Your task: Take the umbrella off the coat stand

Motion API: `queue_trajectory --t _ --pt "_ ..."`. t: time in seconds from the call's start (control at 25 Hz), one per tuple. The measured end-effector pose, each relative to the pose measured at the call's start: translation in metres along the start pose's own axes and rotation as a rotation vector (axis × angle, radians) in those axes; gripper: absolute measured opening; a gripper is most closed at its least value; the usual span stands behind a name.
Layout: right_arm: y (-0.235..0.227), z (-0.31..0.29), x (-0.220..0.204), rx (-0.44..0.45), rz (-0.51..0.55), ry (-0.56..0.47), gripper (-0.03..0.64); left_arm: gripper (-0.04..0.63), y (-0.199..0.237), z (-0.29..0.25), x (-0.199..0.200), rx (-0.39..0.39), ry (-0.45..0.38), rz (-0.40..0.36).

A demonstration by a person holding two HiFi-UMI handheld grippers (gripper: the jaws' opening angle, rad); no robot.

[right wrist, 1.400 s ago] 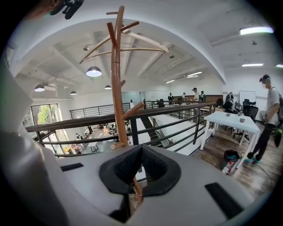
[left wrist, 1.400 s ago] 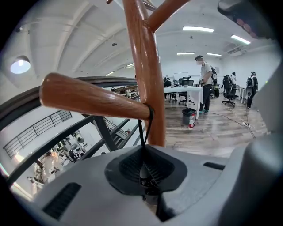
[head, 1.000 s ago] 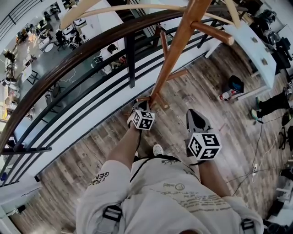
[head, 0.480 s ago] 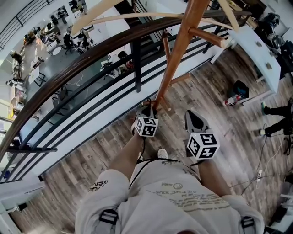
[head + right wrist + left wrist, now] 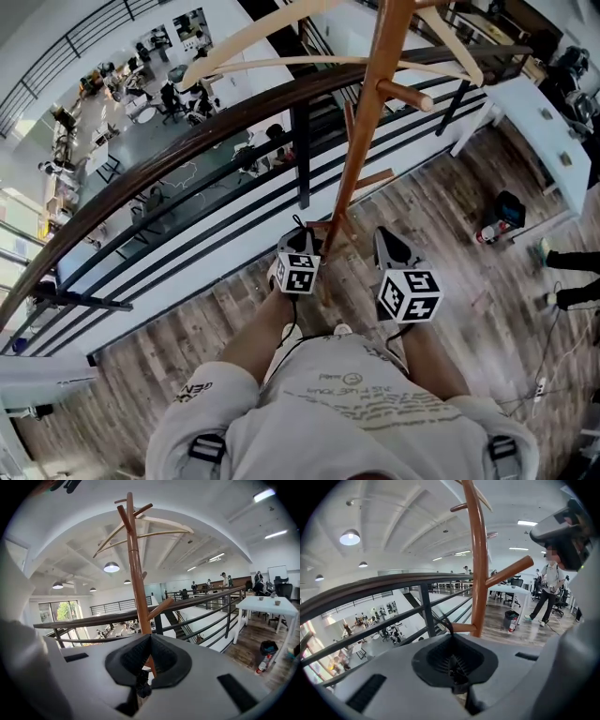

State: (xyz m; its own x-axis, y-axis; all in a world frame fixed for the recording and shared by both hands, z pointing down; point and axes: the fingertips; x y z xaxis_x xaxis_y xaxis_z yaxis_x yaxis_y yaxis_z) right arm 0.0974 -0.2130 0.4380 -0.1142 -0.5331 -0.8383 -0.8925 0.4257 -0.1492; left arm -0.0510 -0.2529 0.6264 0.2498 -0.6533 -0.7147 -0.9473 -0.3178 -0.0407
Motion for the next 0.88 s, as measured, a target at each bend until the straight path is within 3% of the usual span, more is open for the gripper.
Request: queue_trajectory --t 0.4,0.88 --pt "0.014 -0.002 0.018 0.102 0.020 -0.050 0.003 0.008 0.025 0.086 0.032 0.108 -0.085 0.067" --pt "0.024 -0.004 0.043 0.112 0.069 -0.154 0.003 0.008 0.039 0.187 0.087 0.183 -0.177 0.093"
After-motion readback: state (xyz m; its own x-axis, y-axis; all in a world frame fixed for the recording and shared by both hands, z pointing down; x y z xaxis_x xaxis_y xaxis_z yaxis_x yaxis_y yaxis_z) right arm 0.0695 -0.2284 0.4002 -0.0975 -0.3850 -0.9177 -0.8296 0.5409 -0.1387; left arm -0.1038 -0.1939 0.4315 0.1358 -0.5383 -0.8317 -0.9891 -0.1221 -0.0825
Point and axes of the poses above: the fingertips, and each gripper's own axes: z backward along the fingers, y to its left, x out of its top, and after that the axes turned 12 degrees about y, right-handed
